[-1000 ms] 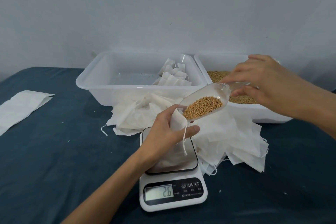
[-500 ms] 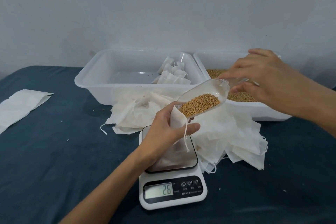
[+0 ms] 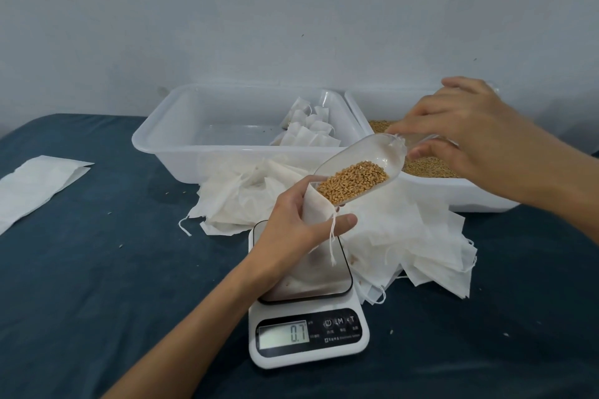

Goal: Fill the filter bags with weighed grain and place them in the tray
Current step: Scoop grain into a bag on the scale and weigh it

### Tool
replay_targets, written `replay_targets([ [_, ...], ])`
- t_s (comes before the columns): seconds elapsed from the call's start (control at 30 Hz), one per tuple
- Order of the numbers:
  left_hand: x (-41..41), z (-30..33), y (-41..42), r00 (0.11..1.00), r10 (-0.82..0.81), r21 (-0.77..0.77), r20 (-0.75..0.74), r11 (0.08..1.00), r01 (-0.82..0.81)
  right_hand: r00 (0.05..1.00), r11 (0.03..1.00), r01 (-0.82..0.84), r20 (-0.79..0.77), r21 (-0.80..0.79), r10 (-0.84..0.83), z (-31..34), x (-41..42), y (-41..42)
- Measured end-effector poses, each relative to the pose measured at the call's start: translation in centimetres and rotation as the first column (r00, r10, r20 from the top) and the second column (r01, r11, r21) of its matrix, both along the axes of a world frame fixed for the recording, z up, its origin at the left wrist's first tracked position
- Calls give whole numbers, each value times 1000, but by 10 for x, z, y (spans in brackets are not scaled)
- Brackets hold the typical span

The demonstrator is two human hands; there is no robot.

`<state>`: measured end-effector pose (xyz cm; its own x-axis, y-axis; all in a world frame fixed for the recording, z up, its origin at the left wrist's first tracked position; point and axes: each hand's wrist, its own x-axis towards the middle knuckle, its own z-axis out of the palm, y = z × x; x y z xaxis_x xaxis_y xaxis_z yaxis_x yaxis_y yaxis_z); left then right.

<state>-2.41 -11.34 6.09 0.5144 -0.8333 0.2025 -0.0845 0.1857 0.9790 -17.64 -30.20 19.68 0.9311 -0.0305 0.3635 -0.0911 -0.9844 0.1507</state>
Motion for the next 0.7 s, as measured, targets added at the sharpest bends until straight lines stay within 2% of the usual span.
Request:
replay_targets([
  [0.7, -1, 1, 0, 999, 25, 22, -23, 999, -25, 996, 994, -54, 63, -93, 60, -5, 0, -7],
])
